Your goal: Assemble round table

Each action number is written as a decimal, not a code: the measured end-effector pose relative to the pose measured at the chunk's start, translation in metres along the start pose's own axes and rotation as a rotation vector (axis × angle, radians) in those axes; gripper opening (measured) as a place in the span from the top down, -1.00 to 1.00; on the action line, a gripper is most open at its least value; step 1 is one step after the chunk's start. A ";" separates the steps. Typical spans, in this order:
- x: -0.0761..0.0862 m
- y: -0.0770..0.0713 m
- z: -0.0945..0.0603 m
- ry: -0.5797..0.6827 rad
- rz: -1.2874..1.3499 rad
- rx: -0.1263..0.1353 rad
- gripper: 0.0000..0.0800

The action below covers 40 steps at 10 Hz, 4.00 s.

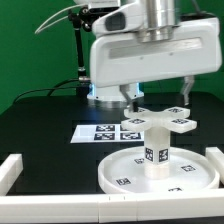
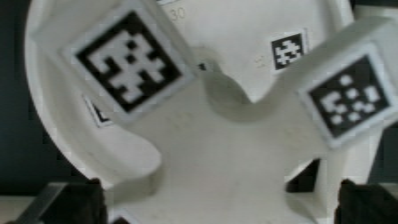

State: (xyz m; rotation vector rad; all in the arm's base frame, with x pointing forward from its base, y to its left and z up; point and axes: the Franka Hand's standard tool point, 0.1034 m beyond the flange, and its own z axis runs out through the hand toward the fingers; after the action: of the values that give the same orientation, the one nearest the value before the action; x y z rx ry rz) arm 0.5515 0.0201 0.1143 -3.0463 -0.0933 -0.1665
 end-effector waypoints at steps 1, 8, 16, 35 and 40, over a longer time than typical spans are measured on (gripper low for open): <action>-0.001 0.005 0.003 -0.002 -0.045 -0.001 -0.62; 0.002 -0.004 0.000 0.000 -0.265 -0.017 -0.62; 0.009 -0.006 -0.010 -0.017 -1.009 -0.065 -0.62; 0.001 -0.007 0.019 -0.089 -1.295 -0.031 -0.35; 0.001 -0.007 0.019 -0.089 -1.225 -0.032 -0.12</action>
Offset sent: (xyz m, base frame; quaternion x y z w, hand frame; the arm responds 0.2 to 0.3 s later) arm 0.0014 0.0104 0.0087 -0.0023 -0.0043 -0.0163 0.9999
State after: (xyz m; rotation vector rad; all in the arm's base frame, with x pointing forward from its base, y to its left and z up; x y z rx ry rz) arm 0.5538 0.0283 0.0965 -2.5311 -1.8954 -0.0920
